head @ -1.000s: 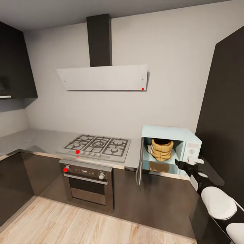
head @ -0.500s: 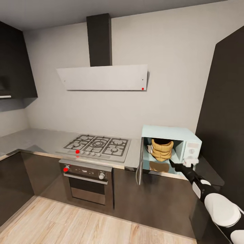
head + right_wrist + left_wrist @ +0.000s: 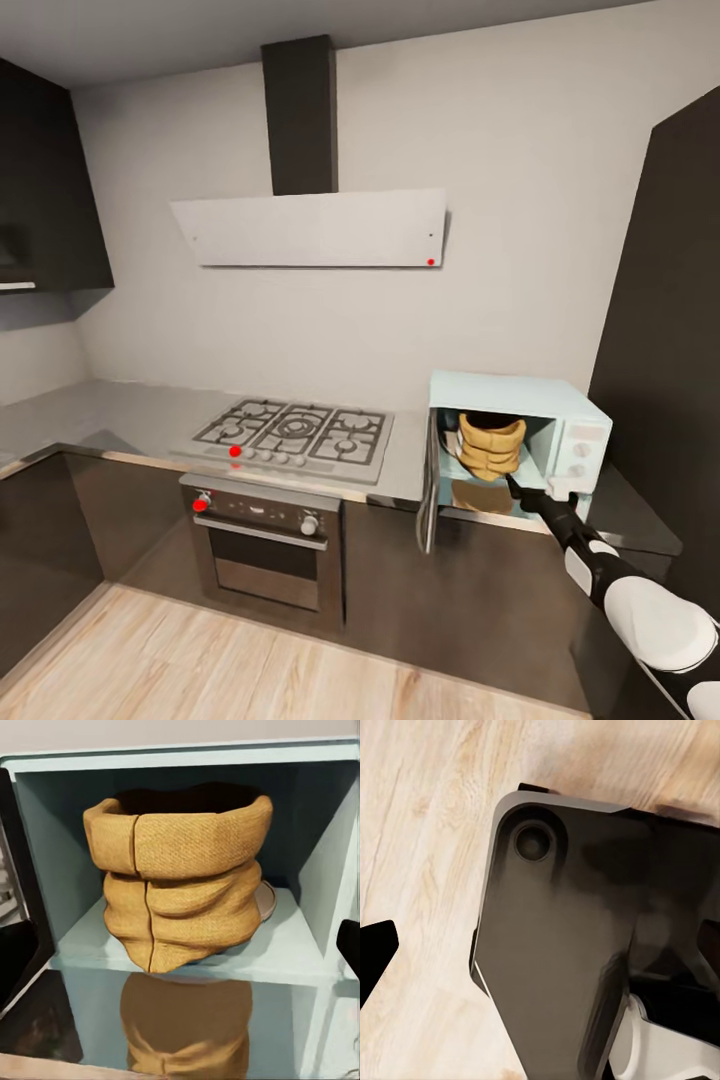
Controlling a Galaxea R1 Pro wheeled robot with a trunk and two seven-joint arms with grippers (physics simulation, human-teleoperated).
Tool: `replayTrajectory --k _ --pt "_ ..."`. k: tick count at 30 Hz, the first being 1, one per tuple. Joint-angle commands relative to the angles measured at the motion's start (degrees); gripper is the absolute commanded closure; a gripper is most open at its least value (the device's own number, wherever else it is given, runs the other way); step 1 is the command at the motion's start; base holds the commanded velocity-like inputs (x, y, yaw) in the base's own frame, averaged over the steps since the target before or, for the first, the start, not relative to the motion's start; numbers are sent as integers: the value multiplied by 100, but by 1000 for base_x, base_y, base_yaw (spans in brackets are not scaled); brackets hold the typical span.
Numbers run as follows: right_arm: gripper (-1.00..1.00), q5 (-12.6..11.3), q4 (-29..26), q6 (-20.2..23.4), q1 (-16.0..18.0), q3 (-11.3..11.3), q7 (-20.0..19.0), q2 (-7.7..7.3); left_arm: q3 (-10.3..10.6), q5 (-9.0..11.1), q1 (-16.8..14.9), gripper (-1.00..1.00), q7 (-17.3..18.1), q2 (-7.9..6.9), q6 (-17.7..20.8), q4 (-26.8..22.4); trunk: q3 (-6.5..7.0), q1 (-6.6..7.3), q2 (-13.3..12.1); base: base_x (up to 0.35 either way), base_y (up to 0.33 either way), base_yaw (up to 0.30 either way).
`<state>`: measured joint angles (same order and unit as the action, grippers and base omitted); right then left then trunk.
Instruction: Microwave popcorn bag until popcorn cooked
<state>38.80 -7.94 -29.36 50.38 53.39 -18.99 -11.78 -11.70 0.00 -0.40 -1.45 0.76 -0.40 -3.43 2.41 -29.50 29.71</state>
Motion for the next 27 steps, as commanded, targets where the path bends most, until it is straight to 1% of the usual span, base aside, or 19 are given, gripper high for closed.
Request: replayTrajectory --k 1,2,4,7,10,14,22,27 --pt "-100 14 14 -8 3 49 1 0 -21 0 -2 -100 -14 3 -4 0 -2 -2 3 147 107 0" --pt "-100 14 20 -9 1 49 55 2 -20 0 -1 -100 -14 1 -4 0 -2 -2 3 189 141 0" --pt "-100 14 68 -9 -1 49 389 8 -20 0 0 -100 -14 1 -4 0 -2 -2 3 227 150 0" --pt "-100 14 96 -9 0 49 519 9 -17 0 -3 -100 -14 1 -4 0 -2 -2 3 85 48 0" --pt "-100 14 107 -11 0 49 541 9 -24 0 0 -100 -14 3 -4 0 -2 -2 3 51 40 0" --pt "-100 14 108 -16 4 49 547 9 -25 0 -1 -100 -14 1 -6 0 -2 -2 3 172 122 0" --pt "-100 15 109 -13 2 49 556 9 -23 0 0 -100 -14 3 -5 0 -2 -2 3 37 28 0" --pt "-100 14 109 -17 3 49 555 9 -17 0 -2 -100 -14 3 -4 0 -2 -2 3 246 135 0"
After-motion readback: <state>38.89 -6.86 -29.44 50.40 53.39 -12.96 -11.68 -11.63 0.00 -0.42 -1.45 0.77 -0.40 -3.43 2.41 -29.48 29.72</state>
